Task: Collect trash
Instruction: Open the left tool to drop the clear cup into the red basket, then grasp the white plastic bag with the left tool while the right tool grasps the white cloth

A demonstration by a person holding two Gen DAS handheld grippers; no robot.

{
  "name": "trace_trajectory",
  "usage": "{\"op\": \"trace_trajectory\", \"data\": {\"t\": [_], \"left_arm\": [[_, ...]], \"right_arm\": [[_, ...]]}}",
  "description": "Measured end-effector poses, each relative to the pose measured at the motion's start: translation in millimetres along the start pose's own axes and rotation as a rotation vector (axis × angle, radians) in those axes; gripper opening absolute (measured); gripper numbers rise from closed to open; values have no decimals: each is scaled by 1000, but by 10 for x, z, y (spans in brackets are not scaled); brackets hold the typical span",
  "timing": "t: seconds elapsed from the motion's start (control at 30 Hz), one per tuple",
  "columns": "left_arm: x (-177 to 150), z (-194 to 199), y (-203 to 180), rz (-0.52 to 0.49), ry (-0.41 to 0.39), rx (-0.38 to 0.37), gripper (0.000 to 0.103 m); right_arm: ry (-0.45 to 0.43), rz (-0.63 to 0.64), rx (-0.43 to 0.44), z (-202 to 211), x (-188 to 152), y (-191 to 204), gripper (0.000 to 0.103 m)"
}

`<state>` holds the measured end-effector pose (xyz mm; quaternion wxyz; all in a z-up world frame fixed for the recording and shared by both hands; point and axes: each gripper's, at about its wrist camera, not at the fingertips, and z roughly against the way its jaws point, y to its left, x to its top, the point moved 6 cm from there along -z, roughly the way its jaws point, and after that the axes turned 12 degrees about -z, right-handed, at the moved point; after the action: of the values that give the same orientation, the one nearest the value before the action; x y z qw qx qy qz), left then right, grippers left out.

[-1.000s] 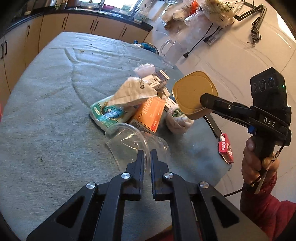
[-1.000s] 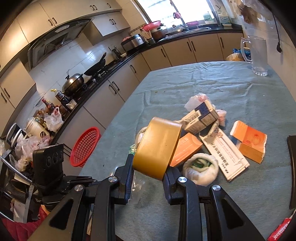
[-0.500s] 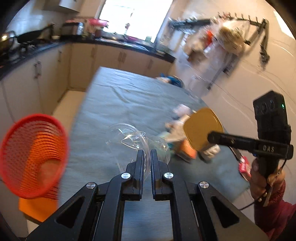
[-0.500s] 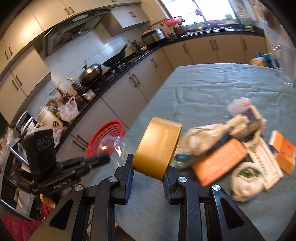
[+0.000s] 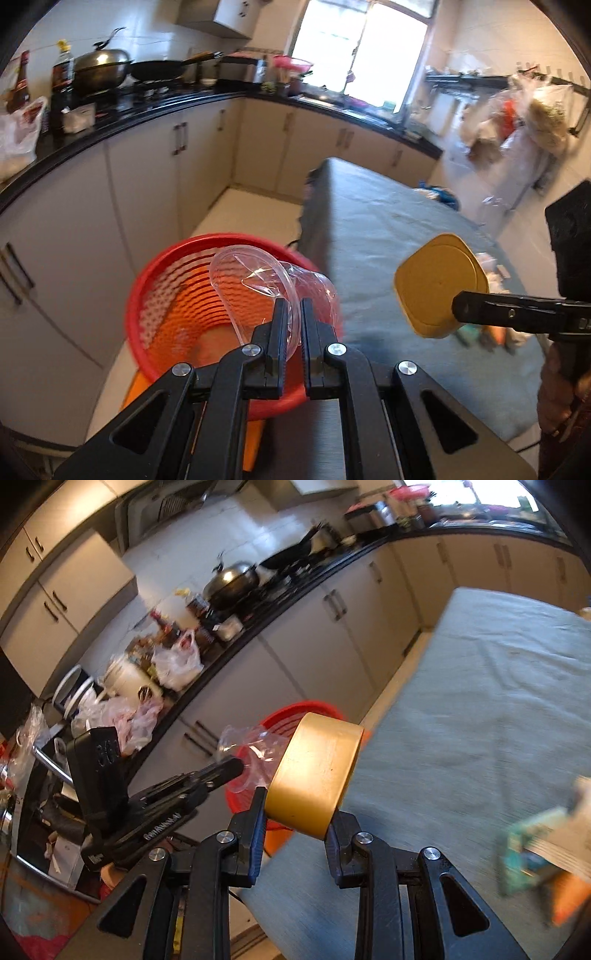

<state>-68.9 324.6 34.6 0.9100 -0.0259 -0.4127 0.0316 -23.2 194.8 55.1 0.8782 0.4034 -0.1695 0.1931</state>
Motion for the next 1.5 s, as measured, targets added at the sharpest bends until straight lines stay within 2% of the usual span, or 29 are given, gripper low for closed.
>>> {"op": "trace_trajectory", "data": {"t": [0.17,0.3,0.43,0.5,0.53,0.63,0.8,1.0,1.17,1.5], "left_arm": [[-186,-198,266,18,49,71,6],[-291,-331,361,31,81,85,6],[-357,-367,404,46,94,90,6],[-365,-359,410,58,96,87,8],[-345,-353,398,66,96,86,12],[-310,-295,396,77,80,85,25],[-244,-163,246,63,49,79,28],[-140,0,-82,13,-1,78,37],[-90,55,-448,-30,-26,43,38],[-91,-79,-1173,-134,-3,-50,40]], "right_arm": [[63,4,-38,-587,72,29,30],[111,-19,-76,-921,74,-94,31],[132,-37,-91,-1035,62,-153,33],[124,-35,-90,-1007,76,-150,41],[117,-31,-88,-979,82,-149,44],[98,-32,-75,-867,97,-142,44],[62,-41,-45,-572,56,-149,44],[-10,-51,-35,-88,-77,-263,47],[-90,-54,-61,349,-231,-410,55],[-227,-165,-109,1209,-588,-1027,55]]}}
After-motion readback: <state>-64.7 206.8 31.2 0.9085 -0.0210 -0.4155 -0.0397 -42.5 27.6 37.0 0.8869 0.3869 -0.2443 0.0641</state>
